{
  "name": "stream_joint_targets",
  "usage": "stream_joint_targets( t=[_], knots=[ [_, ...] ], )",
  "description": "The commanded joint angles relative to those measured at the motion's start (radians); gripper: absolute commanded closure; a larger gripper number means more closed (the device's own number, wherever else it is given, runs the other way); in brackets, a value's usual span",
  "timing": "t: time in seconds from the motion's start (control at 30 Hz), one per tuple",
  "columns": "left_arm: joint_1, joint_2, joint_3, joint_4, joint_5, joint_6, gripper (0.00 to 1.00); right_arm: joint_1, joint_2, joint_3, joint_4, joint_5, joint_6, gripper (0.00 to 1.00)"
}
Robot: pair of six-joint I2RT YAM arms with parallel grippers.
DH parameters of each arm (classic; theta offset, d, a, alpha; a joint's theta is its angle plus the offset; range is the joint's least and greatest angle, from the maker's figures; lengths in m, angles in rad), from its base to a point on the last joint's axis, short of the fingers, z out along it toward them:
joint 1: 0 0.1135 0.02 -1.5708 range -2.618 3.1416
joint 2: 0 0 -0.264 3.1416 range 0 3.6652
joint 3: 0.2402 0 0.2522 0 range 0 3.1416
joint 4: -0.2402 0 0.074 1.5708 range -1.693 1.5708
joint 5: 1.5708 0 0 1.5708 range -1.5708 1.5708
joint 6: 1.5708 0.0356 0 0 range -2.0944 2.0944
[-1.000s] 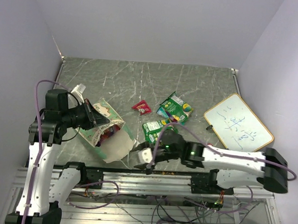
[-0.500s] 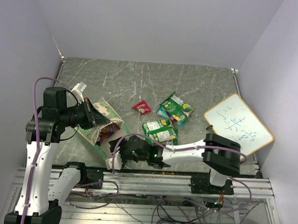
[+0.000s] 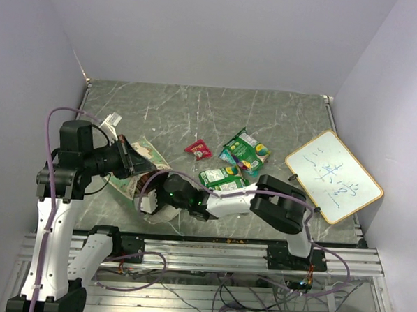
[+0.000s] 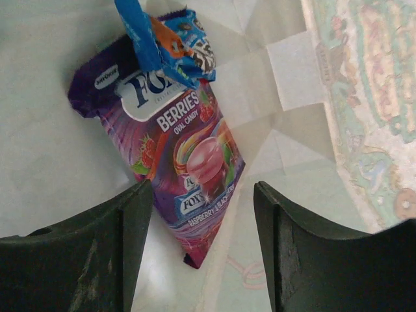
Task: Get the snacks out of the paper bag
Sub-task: Take out the snack from the paper bag.
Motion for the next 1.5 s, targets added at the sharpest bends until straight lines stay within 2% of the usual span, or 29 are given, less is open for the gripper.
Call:
stream_joint_targets(
  t=[0.0,0.2,0.47,0.53,0.57,0.63,0.67,0.8,0.97,1.23,1.47],
  knots=[
    [0.001,-0.019,-0.020,0.087,0.067,-0.053,0.93,-0.018,0.077,0.038,0.020,-0.006,-0.008,0.37],
    [0.001,-0.026,-0.011,0.060,0.064,-0.037,0.93,-0.031,0.113,0.047,0.024,-0.055,-0.019,0.36],
    [0.001,-0.085,-0.041,0.123,0.059,-0.127,0.93,-0.041,0.225,0.161,0.087,-0.042,-0.026,0.40],
    [0.000,-0.083,-0.029,0.094,0.055,-0.113,0.93,-0.047,0.251,0.203,0.083,-0.038,-0.030,0.47],
    [0.001,-0.082,-0.020,0.075,0.047,-0.102,0.93,-0.047,0.259,0.218,0.086,-0.036,-0.032,0.54],
    [0.002,-0.076,0.002,0.039,0.027,-0.082,0.93,-0.050,0.264,0.236,0.082,-0.040,-0.034,0.81],
    [0.001,-0.075,0.007,0.028,0.019,-0.076,0.93,-0.050,0.261,0.236,0.087,-0.042,-0.037,0.88],
    [0.001,-0.083,0.001,0.011,-0.015,-0.088,0.93,-0.053,0.217,0.227,0.055,-0.071,-0.047,1.00],
    [0.001,-0.093,-0.014,0.009,-0.053,-0.107,0.93,-0.055,0.136,0.183,0.006,-0.076,-0.032,1.00],
    [0.000,-0.040,0.016,0.029,-0.092,-0.109,0.93,-0.044,-0.092,0.068,-0.093,-0.107,0.048,1.00],
    [0.002,0.010,0.061,0.037,-0.110,-0.098,0.93,-0.034,-0.300,-0.019,-0.297,-0.182,0.068,1.00]
  ],
)
